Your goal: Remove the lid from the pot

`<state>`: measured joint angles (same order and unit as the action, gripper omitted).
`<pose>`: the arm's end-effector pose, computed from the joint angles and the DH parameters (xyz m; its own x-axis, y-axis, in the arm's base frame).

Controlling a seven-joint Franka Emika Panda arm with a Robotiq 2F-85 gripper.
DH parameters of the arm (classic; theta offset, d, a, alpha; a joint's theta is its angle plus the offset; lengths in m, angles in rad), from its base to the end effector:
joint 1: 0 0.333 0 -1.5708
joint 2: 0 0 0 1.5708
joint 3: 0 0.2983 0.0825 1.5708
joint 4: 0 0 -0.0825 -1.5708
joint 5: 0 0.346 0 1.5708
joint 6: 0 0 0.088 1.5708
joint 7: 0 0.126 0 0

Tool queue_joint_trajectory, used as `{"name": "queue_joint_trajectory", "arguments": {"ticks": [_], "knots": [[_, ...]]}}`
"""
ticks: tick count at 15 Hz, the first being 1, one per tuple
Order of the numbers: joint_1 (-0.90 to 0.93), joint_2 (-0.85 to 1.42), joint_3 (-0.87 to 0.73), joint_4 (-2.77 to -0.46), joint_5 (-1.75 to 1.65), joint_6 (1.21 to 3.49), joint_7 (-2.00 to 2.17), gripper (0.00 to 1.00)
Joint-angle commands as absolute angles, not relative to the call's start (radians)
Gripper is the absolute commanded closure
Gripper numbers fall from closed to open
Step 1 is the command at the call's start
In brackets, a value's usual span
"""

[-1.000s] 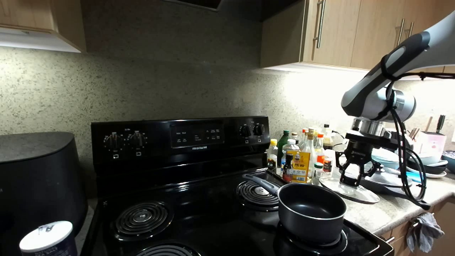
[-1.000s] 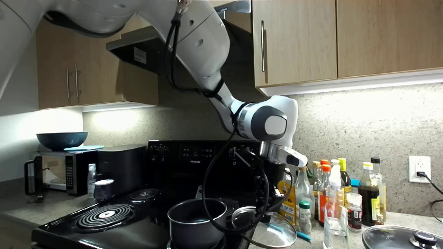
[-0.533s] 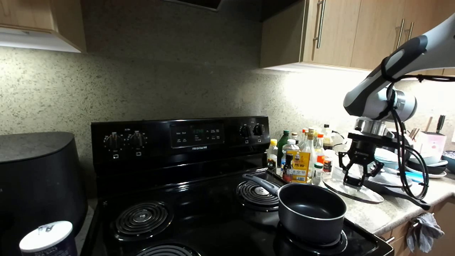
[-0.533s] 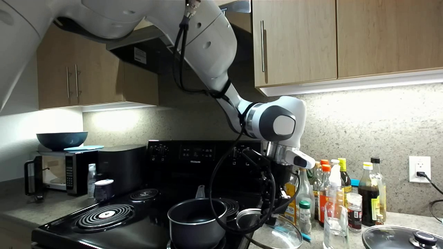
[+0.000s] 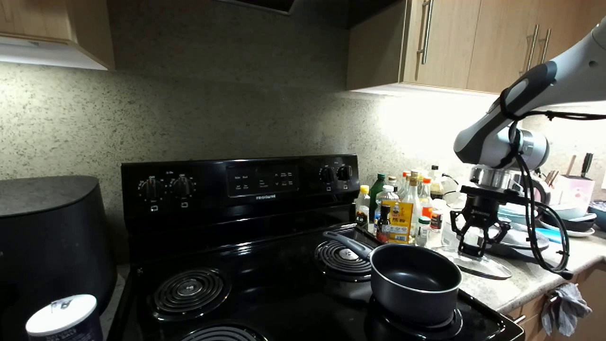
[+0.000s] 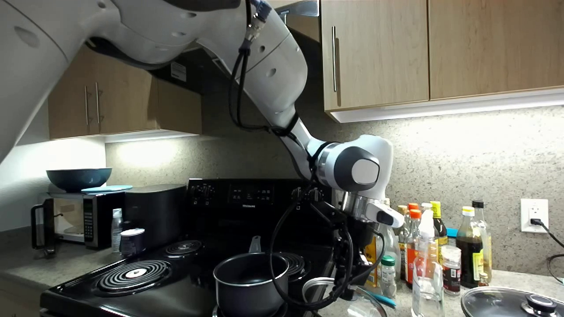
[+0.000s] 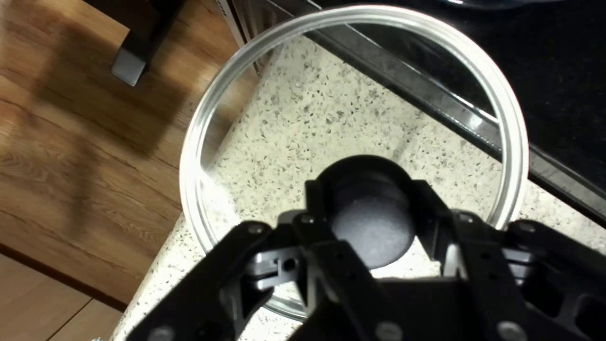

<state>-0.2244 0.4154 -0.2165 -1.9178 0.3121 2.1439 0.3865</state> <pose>0.5230 -0.2229 0.2587 0.5242 -0.8219 -0.2230 -0.8490 -0.5249 -0.0610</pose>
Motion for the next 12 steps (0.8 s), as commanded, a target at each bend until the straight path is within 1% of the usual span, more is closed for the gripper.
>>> {"name": "queue_joint_trajectory", "arguments": {"ticks": [1,4,5,7,8,12], "knots": [[-0.243,0.469,-0.220,-1.842,0.333,2.089,0.421,0.77],[-0.263,0.495,-0.218,-1.803,0.363,2.073,0.437,0.77],[-0.246,0.490,-0.221,-1.839,0.328,2.117,0.415,0.52],[-0.255,0.502,-0.221,-1.819,0.339,2.110,0.417,0.52],[-0.257,0.503,-0.221,-1.816,0.341,2.108,0.417,0.77],[-0.269,0.549,-0.221,-1.775,0.354,2.094,0.428,0.77]]}}
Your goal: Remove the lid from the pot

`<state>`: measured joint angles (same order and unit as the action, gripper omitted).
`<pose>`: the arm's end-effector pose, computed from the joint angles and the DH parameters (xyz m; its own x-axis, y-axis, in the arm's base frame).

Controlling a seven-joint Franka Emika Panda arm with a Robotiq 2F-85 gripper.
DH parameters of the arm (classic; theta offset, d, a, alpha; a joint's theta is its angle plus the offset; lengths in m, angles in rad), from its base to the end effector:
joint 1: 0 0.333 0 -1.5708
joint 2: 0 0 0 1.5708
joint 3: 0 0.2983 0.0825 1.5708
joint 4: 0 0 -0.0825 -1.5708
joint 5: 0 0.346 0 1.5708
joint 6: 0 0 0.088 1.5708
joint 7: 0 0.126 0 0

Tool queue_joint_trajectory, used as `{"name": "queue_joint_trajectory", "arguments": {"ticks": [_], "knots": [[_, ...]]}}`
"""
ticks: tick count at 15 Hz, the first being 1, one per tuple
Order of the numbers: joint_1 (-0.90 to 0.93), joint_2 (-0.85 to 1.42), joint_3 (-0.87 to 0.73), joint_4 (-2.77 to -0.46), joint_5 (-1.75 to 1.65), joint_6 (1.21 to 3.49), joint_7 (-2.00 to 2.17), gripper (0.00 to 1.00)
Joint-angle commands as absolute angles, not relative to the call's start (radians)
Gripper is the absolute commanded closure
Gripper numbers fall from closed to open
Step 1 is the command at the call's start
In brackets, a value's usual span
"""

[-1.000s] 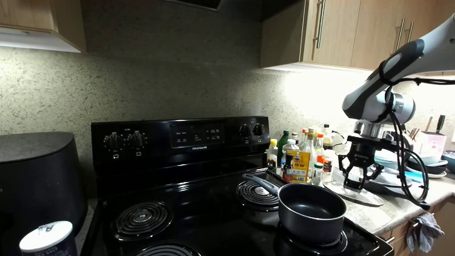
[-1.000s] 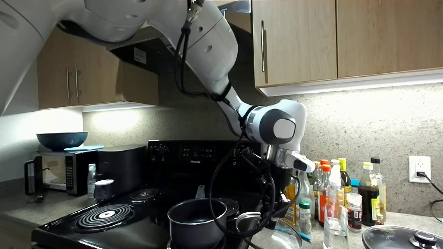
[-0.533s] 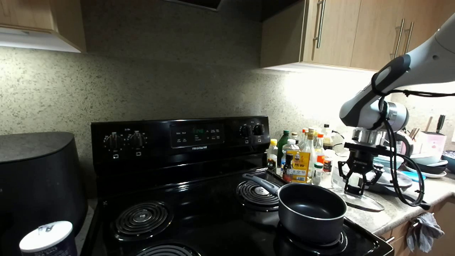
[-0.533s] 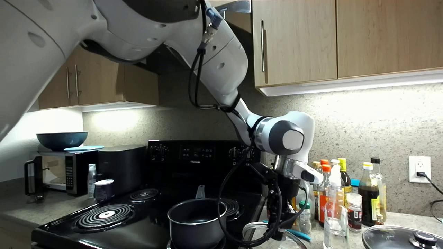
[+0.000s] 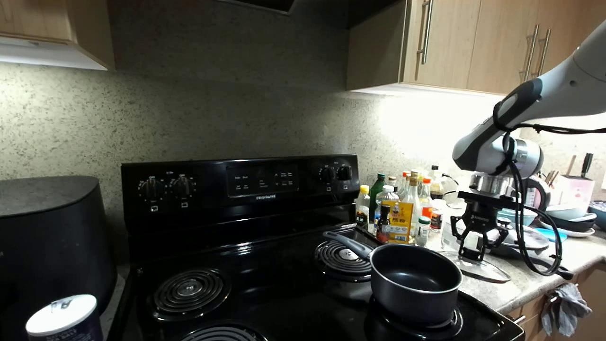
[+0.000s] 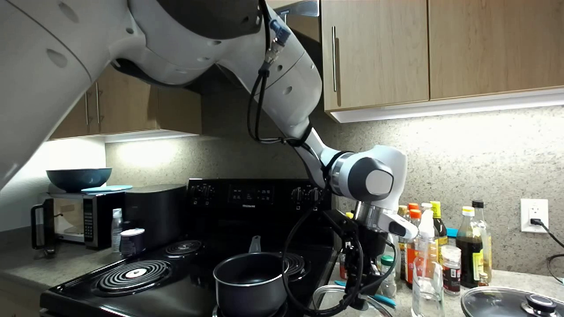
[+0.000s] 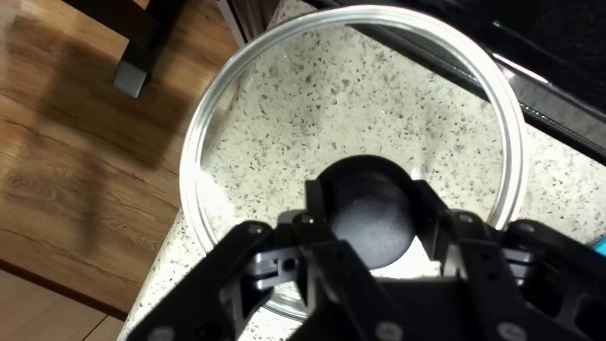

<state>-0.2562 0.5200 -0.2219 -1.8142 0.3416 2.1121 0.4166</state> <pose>0.5345 -0.2463 0.2361 0.4574 -0.8534 -0.2499 -0.8857 -0.4623 -0.0425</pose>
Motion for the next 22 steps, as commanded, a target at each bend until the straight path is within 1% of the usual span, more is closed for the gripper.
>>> {"name": "queue_joint_trajectory", "arguments": {"ticks": [1,9,18,19,22], "knots": [[-0.272,0.562,-0.221,-1.765,0.355,2.093,0.428,0.77],[-0.302,0.632,-0.210,-1.680,0.397,2.121,0.426,0.77],[-0.311,0.673,-0.206,-1.620,0.408,2.060,0.439,0.77],[-0.303,0.668,-0.210,-1.642,0.394,2.103,0.418,0.52],[-0.303,0.680,-0.210,-1.634,0.394,2.094,0.418,0.52]]}}
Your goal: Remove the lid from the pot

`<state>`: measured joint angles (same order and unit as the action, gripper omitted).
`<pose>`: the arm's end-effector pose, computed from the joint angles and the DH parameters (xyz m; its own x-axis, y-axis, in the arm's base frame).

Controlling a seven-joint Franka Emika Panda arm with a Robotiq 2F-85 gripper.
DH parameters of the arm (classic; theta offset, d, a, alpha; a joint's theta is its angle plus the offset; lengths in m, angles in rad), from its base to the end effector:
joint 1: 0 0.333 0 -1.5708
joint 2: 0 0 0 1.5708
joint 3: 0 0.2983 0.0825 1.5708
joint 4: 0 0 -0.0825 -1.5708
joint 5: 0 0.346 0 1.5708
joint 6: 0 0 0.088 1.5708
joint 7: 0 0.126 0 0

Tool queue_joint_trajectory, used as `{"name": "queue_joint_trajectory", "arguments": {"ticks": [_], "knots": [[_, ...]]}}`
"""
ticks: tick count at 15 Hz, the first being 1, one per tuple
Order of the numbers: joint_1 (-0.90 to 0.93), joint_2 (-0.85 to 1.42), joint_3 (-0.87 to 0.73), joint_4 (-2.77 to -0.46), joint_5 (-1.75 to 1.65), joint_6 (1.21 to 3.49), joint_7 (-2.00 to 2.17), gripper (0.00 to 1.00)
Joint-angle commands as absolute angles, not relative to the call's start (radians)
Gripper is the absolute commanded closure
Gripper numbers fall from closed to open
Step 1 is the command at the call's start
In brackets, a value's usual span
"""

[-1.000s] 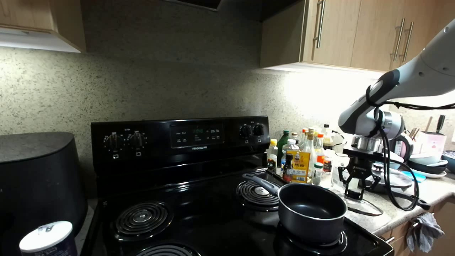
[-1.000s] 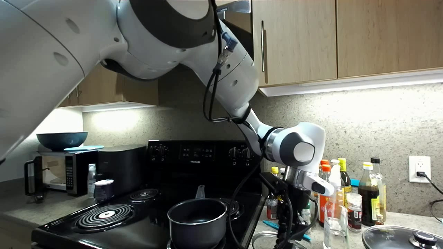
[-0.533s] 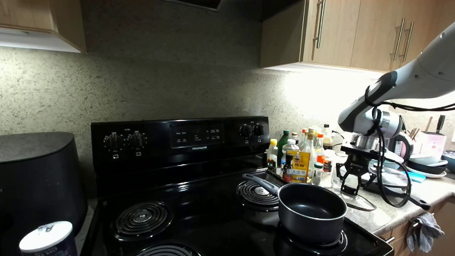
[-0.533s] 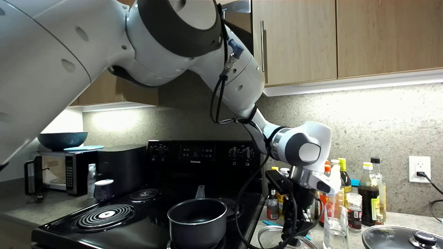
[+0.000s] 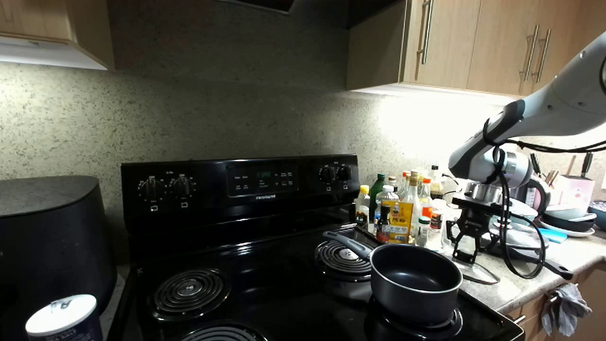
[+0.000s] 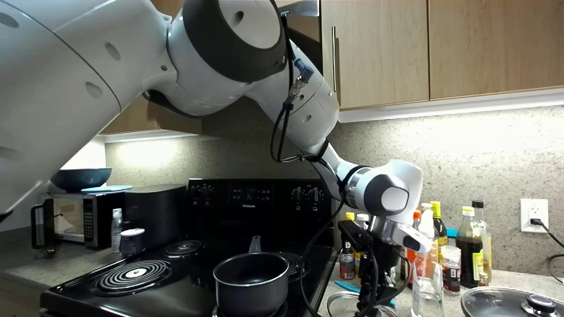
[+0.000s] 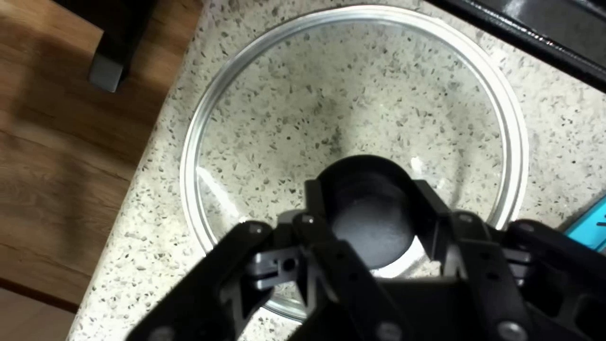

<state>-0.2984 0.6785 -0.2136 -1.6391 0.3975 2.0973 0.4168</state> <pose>0.5618 -0.2732 0.2053 0.4186 -0.8713 -0.2563 -0.9067 -0.4170 -0.0635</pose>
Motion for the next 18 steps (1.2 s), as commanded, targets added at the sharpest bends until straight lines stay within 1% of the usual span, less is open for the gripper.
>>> {"name": "queue_joint_trajectory", "arguments": {"ticks": [1,9,16,17,18], "knots": [[-0.303,0.683,-0.210,-1.632,0.394,2.094,0.418,0.77],[-0.313,0.791,-0.204,-1.510,0.400,2.061,0.449,0.77],[-0.311,0.804,-0.207,-1.481,0.393,2.047,0.455,0.77],[-0.309,0.803,-0.209,-1.483,0.396,2.050,0.468,0.55],[-0.305,0.800,-0.212,-1.489,0.390,2.061,0.468,0.27]]}}
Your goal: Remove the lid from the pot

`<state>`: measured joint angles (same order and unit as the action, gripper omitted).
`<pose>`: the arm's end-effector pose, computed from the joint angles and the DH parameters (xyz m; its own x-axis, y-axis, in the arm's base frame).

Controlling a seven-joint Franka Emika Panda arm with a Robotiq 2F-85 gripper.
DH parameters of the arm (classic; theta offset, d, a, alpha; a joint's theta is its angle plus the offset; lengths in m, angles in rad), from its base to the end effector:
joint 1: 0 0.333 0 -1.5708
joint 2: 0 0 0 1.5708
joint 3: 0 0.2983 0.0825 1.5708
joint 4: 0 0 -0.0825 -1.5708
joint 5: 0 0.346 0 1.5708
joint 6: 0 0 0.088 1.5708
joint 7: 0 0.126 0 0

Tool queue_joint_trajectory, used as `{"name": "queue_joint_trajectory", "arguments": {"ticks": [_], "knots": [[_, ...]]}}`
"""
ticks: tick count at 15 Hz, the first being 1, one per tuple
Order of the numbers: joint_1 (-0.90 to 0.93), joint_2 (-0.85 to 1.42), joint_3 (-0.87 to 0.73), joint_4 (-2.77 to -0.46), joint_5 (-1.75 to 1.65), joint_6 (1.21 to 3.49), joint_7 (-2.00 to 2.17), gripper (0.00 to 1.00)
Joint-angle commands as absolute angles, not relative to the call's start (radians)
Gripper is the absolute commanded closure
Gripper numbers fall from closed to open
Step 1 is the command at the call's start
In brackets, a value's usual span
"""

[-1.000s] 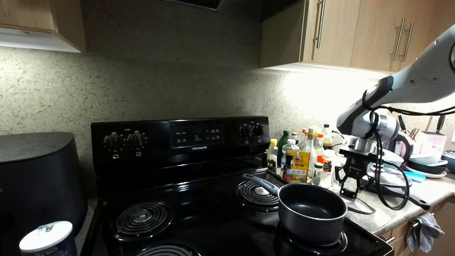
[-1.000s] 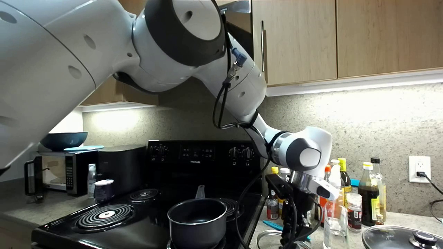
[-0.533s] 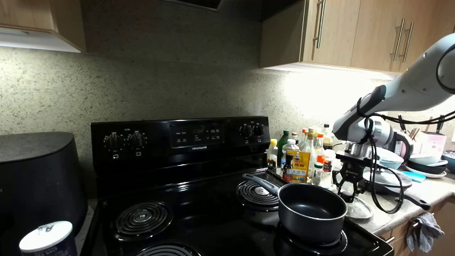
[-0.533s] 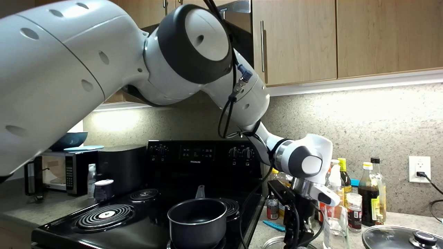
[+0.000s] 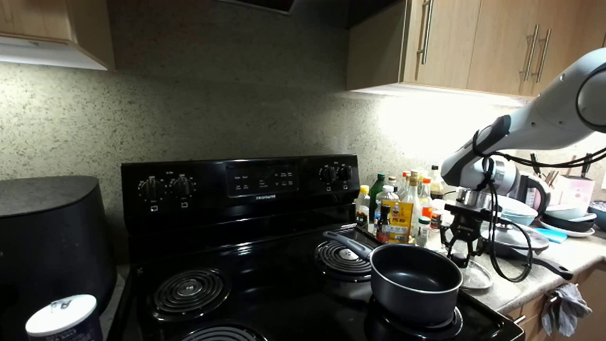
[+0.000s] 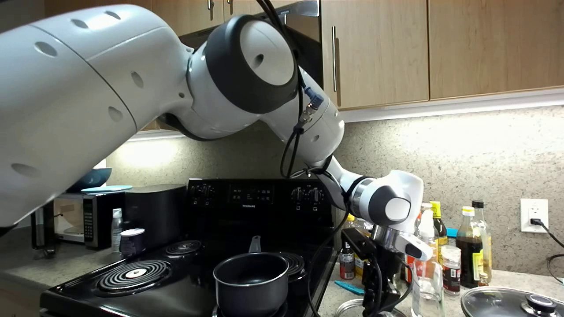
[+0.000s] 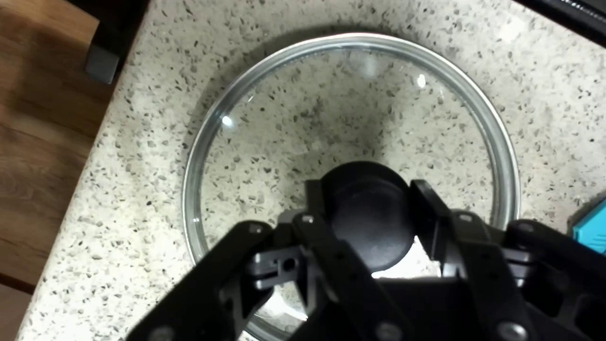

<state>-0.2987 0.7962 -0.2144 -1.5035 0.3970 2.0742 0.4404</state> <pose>0.5838 -0.2785 0.1804 0.4143 -0.8744 -0.2524 -0.9077 -0.4172 -0.0444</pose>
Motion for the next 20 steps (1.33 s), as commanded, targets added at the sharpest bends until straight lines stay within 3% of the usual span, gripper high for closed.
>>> {"name": "queue_joint_trajectory", "arguments": {"ticks": [1,5,6,12,13,20], "knots": [[-0.305,0.798,-0.212,-1.493,0.389,2.063,0.465,0.26],[-0.300,0.779,-0.215,-1.515,0.387,2.061,0.470,0.03],[-0.296,0.768,-0.216,-1.528,0.385,2.064,0.469,0.01],[-0.281,0.610,-0.214,-1.710,0.378,2.129,0.391,0.00],[-0.295,0.717,-0.209,-1.577,0.384,2.088,0.431,0.00],[-0.295,0.720,-0.208,-1.577,0.384,2.088,0.429,0.00]]}}
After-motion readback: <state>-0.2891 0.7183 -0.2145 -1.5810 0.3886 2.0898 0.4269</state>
